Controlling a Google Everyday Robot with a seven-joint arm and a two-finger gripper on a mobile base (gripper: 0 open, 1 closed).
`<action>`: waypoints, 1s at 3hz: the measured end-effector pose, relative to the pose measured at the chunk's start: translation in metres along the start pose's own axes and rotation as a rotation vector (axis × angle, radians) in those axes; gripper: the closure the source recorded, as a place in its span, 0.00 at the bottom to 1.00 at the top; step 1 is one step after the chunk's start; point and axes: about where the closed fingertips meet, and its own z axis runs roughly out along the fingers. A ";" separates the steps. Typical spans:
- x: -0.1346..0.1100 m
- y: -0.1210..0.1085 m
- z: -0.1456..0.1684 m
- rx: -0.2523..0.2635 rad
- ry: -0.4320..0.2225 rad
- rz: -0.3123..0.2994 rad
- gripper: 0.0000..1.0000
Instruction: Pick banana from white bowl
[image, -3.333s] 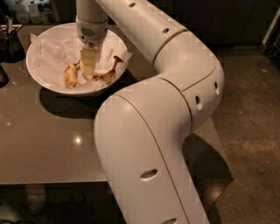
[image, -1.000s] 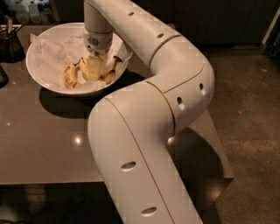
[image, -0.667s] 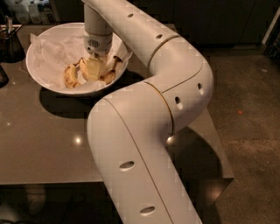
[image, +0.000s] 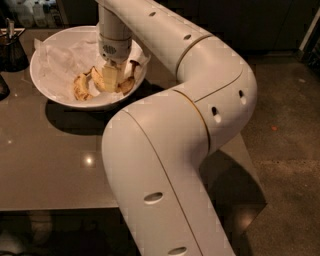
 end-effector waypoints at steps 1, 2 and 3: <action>-0.003 -0.001 0.004 0.004 -0.008 -0.002 0.87; -0.003 -0.002 0.003 0.006 -0.010 -0.002 1.00; -0.004 -0.004 -0.002 0.027 -0.045 -0.029 1.00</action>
Offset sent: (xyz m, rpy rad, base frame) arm 0.0013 0.0020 -0.0030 0.0045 -0.0050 0.0009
